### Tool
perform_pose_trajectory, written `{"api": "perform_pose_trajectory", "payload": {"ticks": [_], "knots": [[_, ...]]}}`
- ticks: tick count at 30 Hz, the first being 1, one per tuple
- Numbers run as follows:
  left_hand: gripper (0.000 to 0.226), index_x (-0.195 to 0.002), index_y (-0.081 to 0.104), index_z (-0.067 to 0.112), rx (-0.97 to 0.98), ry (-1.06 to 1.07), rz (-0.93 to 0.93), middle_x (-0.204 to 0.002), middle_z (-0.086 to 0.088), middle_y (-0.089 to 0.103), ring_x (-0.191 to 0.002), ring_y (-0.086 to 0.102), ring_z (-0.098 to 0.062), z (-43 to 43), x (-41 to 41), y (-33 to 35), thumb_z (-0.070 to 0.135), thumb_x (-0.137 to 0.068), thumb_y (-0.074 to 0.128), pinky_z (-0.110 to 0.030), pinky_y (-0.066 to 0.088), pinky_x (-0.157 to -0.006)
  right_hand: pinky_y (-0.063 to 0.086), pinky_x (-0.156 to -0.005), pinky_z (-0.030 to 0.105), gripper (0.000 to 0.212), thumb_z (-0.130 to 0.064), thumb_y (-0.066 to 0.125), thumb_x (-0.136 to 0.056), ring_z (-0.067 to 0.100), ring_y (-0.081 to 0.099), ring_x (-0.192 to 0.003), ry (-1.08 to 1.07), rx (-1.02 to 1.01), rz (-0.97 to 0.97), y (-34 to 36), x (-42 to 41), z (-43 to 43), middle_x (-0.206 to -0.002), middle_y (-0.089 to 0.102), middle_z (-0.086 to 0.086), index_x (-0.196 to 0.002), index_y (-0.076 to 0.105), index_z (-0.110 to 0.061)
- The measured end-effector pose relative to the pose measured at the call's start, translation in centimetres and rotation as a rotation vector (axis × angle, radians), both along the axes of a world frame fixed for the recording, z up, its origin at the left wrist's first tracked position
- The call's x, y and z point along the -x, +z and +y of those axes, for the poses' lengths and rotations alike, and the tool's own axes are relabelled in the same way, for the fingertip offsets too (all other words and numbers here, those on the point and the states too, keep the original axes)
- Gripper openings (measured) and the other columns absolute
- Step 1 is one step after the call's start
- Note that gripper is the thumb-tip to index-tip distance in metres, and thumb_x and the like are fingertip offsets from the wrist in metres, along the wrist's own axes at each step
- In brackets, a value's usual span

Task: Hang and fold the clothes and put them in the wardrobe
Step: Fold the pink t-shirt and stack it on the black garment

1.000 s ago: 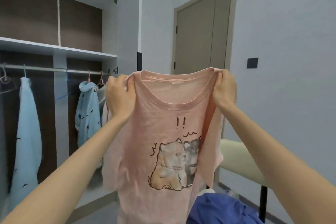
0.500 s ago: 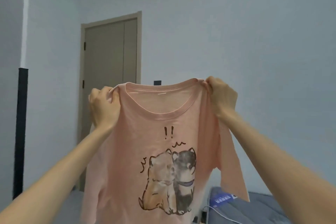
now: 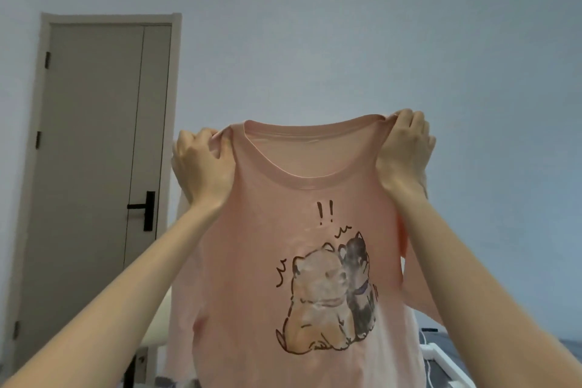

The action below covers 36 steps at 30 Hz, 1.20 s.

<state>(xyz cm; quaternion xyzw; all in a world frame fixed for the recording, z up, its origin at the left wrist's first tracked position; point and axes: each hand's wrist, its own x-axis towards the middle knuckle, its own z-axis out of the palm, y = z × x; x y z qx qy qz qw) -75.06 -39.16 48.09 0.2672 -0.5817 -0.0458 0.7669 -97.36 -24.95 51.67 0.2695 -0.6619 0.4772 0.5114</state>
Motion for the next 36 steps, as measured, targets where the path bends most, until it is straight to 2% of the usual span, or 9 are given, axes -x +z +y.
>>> {"api": "perform_pose_trajectory", "payload": {"ticks": [3,9,12,16,20,23,29,33,36], "knots": [[0.035,-0.091,0.066,0.008,0.059,0.017,0.068,-0.088,-0.004,0.041,-0.095,0.047,-0.029,1.5,0.5,-0.3,0.04,-0.093,0.054,-0.037,0.037,-0.084,0.025,-0.084,0.035,0.027,-0.008,0.032,-0.097,0.031,0.049,-0.102,-0.123,0.09,0.12,-1.1,1.2,2.7,-0.107,0.058,0.013,-0.108,0.057,-0.005],[0.035,-0.092,0.064,0.005,0.037,-0.07,0.125,-0.097,-0.016,0.052,-0.098,0.047,-0.03,1.7,3.0,-2.0,0.038,-0.092,0.056,-0.039,0.037,-0.086,0.023,-0.071,0.034,0.04,-0.035,0.039,-0.098,0.029,0.053,-0.077,-0.201,0.142,0.309,-3.0,3.2,4.5,-0.077,0.06,0.009,-0.078,0.061,-0.009],[0.032,-0.092,0.065,0.005,0.016,-0.093,0.04,-0.097,-0.017,0.053,-0.099,0.048,-0.031,0.4,4.2,-3.9,0.036,-0.093,0.056,-0.038,0.036,-0.086,0.023,-0.076,0.034,0.053,-0.056,0.034,-0.093,0.028,0.05,-0.085,-0.124,-0.024,0.27,-5.2,4.6,4.1,-0.081,0.057,0.007,-0.08,0.059,-0.011],[0.033,-0.095,0.065,0.006,-0.087,-0.117,-0.172,-0.099,-0.017,0.055,-0.102,0.049,-0.033,-2.1,6.3,-8.0,0.037,-0.093,0.054,-0.039,0.036,-0.087,0.021,-0.076,0.033,0.064,-0.068,0.027,-0.085,0.027,0.051,-0.088,-0.092,-0.226,0.207,-10.1,7.5,2.7,-0.082,0.058,0.005,-0.081,0.059,-0.013],[0.034,-0.097,0.066,0.006,-0.222,-0.168,-0.379,-0.101,-0.017,0.056,-0.106,0.049,-0.034,-5.1,9.7,-14.2,0.038,-0.094,0.053,-0.039,0.037,-0.089,0.022,-0.076,0.033,0.066,-0.07,0.025,-0.083,0.029,0.052,-0.088,-0.07,-0.428,0.082,-17.2,10.8,0.5,-0.082,0.059,0.005,-0.081,0.06,-0.013],[0.033,-0.091,0.066,0.007,-0.284,-0.176,-0.53,-0.096,-0.017,0.058,-0.102,0.05,-0.035,-7.6,12.3,-19.0,0.038,-0.094,0.052,-0.038,0.037,-0.082,0.023,-0.078,0.034,0.07,-0.071,0.023,-0.08,0.03,0.052,-0.091,-0.049,-0.551,-0.029,-22.2,13.2,-1.0,-0.086,0.06,0.006,-0.084,0.06,-0.012],[0.029,-0.091,0.062,0.008,-0.365,-0.173,-0.669,-0.094,-0.016,0.06,-0.097,0.051,-0.035,-11.4,16.9,-25.7,0.034,-0.096,0.05,-0.035,0.031,-0.073,0.019,-0.076,0.033,0.079,-0.071,0.01,-0.076,0.029,0.046,-0.097,-0.016,-0.737,-0.203,-28.8,17.9,-4.4,-0.094,0.056,0.006,-0.093,0.058,-0.011],[0.027,-0.084,0.057,0.01,-0.408,-0.212,-0.722,-0.085,-0.013,0.061,-0.088,0.053,-0.035,-13.5,19.2,-28.9,0.031,-0.096,0.046,-0.04,0.037,-0.072,0.023,-0.081,0.037,0.059,-0.053,0.019,-0.093,0.03,0.042,-0.102,0.044,-0.863,-0.348,-32.1,20.4,-6.3,-0.104,0.051,0.01,-0.104,0.055,-0.008],[0.025,-0.081,0.052,0.012,-0.45,-0.255,-0.758,-0.081,-0.013,0.059,-0.083,0.052,-0.034,-14.3,20.3,-31.1,0.029,-0.097,0.044,-0.044,0.042,-0.074,0.026,-0.084,0.039,0.042,-0.042,0.023,-0.096,0.03,0.04,-0.102,0.094,-0.92,-0.479,-34.1,21.3,-7.4,-0.104,0.05,0.011,-0.095,0.049,-0.009]]}}
